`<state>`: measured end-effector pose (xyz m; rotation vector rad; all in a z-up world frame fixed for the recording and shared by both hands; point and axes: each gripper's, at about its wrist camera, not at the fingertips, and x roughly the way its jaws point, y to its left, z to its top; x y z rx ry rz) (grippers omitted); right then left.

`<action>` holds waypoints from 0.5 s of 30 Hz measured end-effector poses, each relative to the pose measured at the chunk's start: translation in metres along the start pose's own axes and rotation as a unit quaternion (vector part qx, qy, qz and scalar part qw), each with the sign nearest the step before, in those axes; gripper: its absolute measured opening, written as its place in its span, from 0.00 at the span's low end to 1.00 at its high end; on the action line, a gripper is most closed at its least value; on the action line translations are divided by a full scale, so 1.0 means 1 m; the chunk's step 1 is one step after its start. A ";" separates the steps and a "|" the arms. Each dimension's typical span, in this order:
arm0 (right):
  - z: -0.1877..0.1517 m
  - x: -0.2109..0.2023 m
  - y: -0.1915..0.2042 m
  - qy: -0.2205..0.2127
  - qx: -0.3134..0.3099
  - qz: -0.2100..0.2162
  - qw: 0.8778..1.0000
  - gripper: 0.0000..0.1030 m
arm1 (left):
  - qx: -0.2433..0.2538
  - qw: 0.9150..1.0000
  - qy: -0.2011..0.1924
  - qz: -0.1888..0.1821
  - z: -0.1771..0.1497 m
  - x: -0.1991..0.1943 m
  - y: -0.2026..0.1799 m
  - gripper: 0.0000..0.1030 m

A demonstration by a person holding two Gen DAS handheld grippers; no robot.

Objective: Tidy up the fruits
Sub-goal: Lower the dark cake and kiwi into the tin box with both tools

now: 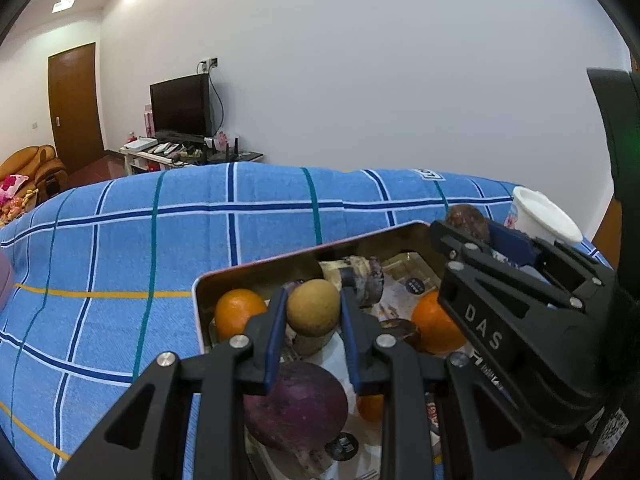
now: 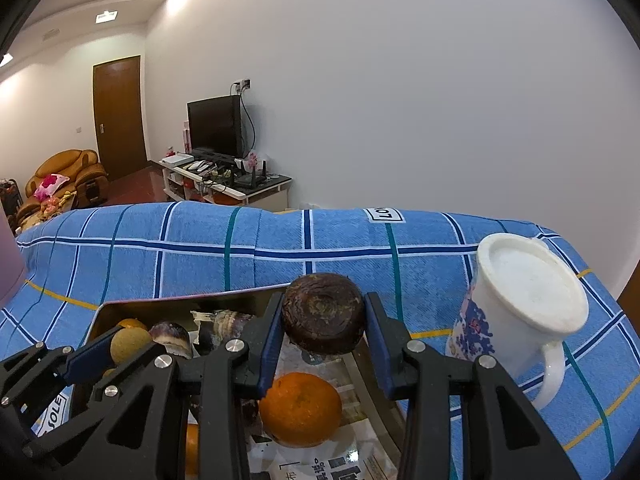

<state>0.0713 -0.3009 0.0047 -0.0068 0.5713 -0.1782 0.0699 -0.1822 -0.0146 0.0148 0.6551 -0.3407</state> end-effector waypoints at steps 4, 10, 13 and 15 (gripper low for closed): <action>0.000 0.003 0.000 0.005 0.000 0.003 1.000 0.40 | -0.003 1.000 0.004 0.000 0.002 0.003 0.003 0.26; 0.000 0.008 0.007 0.008 -0.007 0.009 1.000 0.40 | -0.010 1.000 0.006 0.001 0.005 0.004 0.008 0.26; 0.001 0.012 0.009 0.016 -0.010 0.013 1.000 0.40 | -0.008 1.000 0.011 0.009 0.004 0.005 0.009 0.26; 0.000 0.018 0.010 0.027 -0.011 0.018 0.999 0.40 | -0.010 1.000 0.020 0.014 0.003 0.009 0.009 0.26</action>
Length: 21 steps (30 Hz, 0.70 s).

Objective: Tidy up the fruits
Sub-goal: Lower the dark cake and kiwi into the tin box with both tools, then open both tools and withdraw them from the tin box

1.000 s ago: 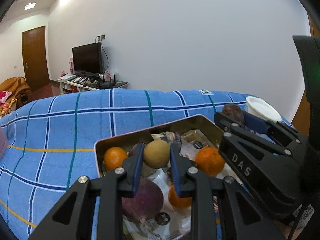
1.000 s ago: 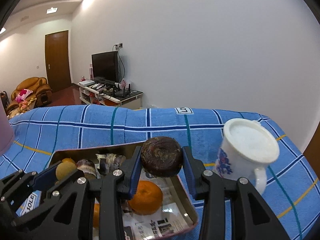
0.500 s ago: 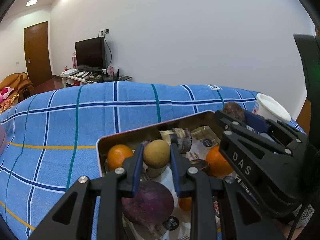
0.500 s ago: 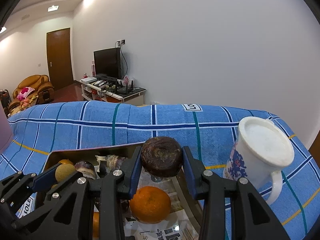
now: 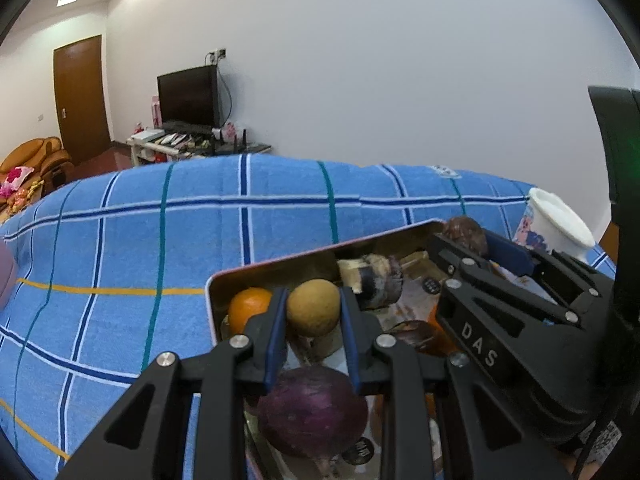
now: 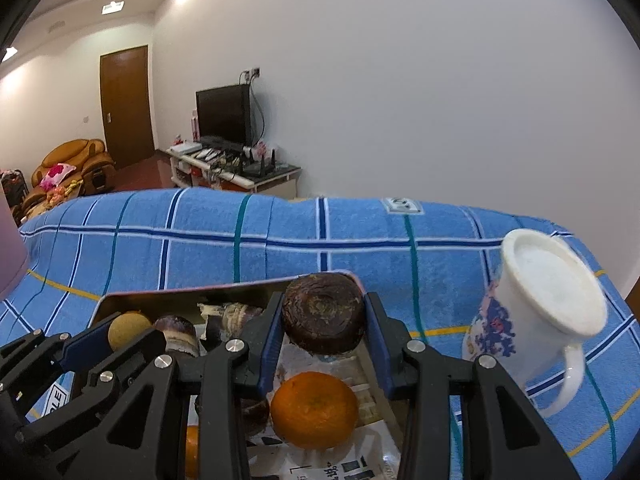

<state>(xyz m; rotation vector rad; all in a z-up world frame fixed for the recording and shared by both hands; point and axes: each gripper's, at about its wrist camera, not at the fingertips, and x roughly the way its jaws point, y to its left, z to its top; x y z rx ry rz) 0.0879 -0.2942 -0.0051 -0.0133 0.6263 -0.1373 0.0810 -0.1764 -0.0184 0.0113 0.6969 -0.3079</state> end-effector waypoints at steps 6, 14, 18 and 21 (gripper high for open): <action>-0.002 0.023 0.002 0.046 0.001 0.014 0.999 0.40 | 0.010 1.000 0.008 0.006 -0.002 0.004 -0.001 0.26; -0.002 0.037 0.004 0.078 -0.004 0.033 0.996 0.40 | 0.010 1.000 0.007 0.005 -0.001 0.003 0.000 0.26; -0.003 0.037 0.005 0.078 -0.006 0.035 0.996 0.40 | 0.009 1.000 0.009 -0.003 -0.001 0.004 0.001 0.26; -0.005 0.036 0.005 0.078 -0.007 0.036 0.996 0.41 | 0.010 1.000 0.009 -0.002 0.000 0.004 0.001 0.27</action>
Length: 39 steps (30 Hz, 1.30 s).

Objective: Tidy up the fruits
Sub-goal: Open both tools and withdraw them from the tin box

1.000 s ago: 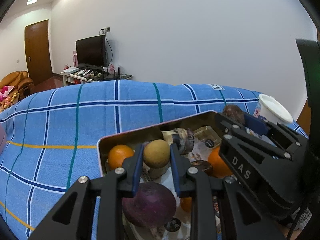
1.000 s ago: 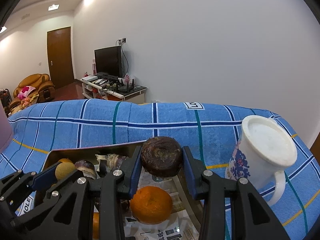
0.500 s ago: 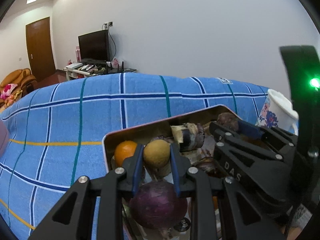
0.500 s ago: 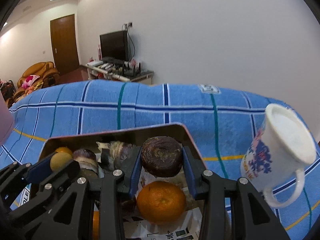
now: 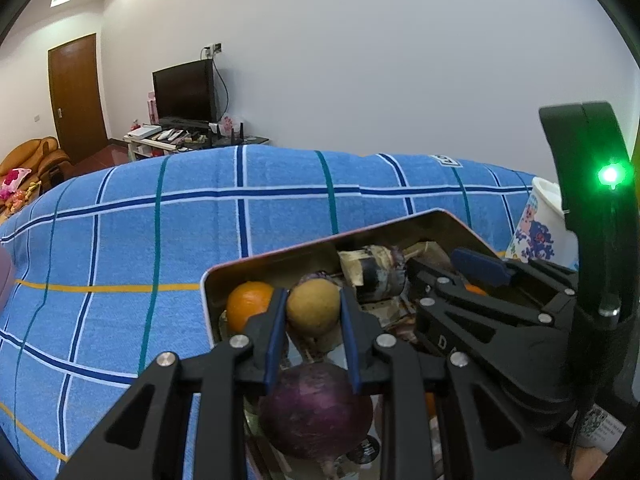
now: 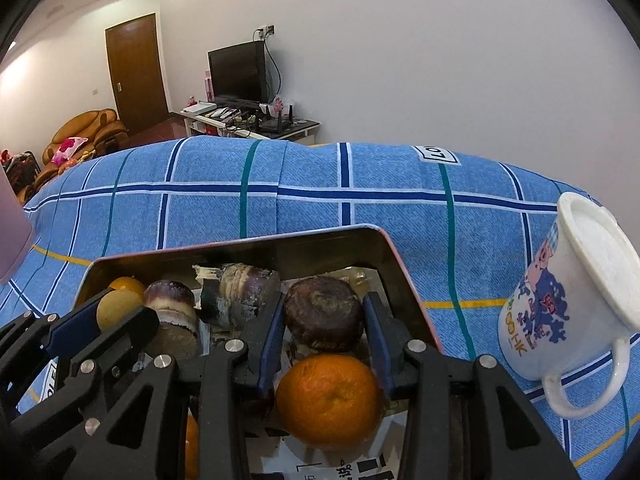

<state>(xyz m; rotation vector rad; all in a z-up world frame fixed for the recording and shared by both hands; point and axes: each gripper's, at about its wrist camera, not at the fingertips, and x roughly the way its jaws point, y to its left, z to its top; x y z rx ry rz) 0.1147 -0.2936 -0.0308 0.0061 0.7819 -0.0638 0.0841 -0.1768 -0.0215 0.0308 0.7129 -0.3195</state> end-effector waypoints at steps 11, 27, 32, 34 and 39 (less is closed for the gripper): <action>-0.014 -0.023 -0.007 -0.033 -0.006 0.007 0.999 0.54 | -0.027 0.999 -0.016 0.012 -0.004 -0.011 0.007 0.53; -0.033 -0.061 -0.036 -0.096 0.078 0.036 0.992 0.73 | -0.049 0.995 -0.077 0.029 -0.013 -0.045 0.017 0.97; -0.034 -0.076 -0.033 -0.133 0.083 0.010 0.988 0.73 | -0.040 0.995 -0.085 0.035 -0.016 -0.046 0.015 1.00; -0.037 -0.085 -0.032 -0.155 0.083 0.002 0.984 0.74 | -0.043 0.994 -0.094 0.038 -0.017 -0.050 0.015 1.00; -0.044 -0.106 -0.023 -0.216 0.070 -0.028 0.974 0.74 | -0.038 0.989 -0.131 0.056 -0.023 -0.063 0.014 1.00</action>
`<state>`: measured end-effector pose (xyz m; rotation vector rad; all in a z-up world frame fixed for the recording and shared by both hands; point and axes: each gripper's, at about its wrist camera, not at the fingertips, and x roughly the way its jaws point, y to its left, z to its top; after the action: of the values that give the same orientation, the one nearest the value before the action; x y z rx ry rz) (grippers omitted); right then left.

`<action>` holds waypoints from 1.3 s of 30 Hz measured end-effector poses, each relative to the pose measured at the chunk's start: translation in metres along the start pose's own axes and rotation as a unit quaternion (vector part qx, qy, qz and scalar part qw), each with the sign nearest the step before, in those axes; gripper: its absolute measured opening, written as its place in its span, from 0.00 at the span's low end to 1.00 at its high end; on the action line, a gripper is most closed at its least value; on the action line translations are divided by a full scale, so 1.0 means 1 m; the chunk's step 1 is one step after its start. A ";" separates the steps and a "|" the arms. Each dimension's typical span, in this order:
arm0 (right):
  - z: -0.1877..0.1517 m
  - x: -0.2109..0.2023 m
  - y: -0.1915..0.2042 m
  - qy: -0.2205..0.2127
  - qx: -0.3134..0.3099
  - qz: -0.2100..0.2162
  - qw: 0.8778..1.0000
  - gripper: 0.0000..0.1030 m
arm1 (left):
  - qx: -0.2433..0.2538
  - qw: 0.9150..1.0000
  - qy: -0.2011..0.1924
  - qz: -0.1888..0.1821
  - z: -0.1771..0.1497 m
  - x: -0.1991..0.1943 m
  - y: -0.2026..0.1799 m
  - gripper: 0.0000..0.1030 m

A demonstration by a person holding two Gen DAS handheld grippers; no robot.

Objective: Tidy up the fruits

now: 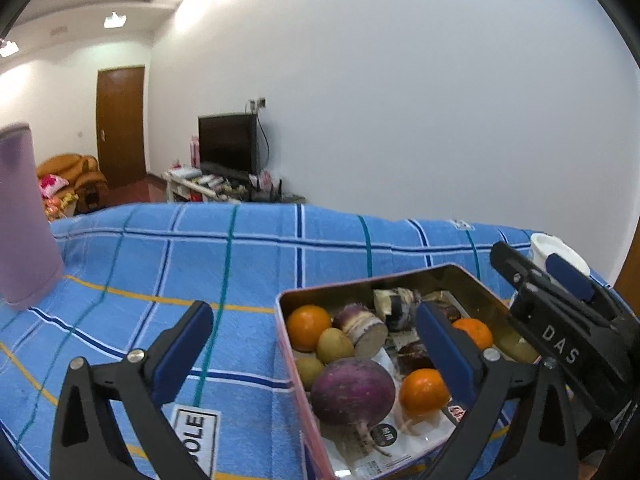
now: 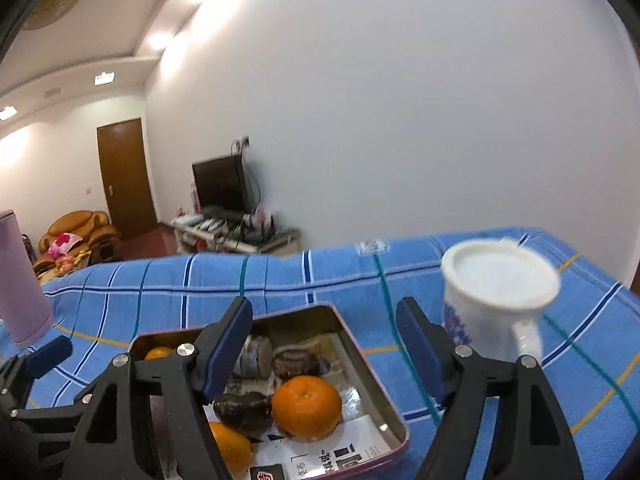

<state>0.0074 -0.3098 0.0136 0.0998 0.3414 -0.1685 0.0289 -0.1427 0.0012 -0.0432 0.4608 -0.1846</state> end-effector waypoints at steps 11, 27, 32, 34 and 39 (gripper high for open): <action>-0.003 -0.035 0.007 -0.042 -0.014 -0.011 0.999 0.78 | 0.035 0.998 -0.045 0.019 -0.005 -0.028 0.002 1.00; -0.014 -0.075 0.007 -0.074 -0.016 -0.019 0.997 0.78 | 0.044 0.997 -0.061 0.014 -0.017 -0.059 0.003 1.00; -0.017 -0.088 0.007 -0.091 -0.017 -0.026 0.995 0.78 | 0.045 0.997 -0.059 0.010 -0.021 -0.065 0.003 1.00; -0.019 -0.093 0.009 -0.094 -0.020 -0.026 0.995 0.78 | 0.046 0.997 -0.061 0.008 -0.023 -0.069 0.003 1.00; -0.022 -0.103 0.012 -0.106 -0.027 -0.030 0.994 0.82 | 0.046 0.997 -0.064 0.008 -0.024 -0.072 0.004 1.00</action>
<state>-0.0932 -0.2797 0.0294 0.0176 0.1380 -0.2281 -0.0447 -0.1256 0.0115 0.0383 0.3253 -0.1861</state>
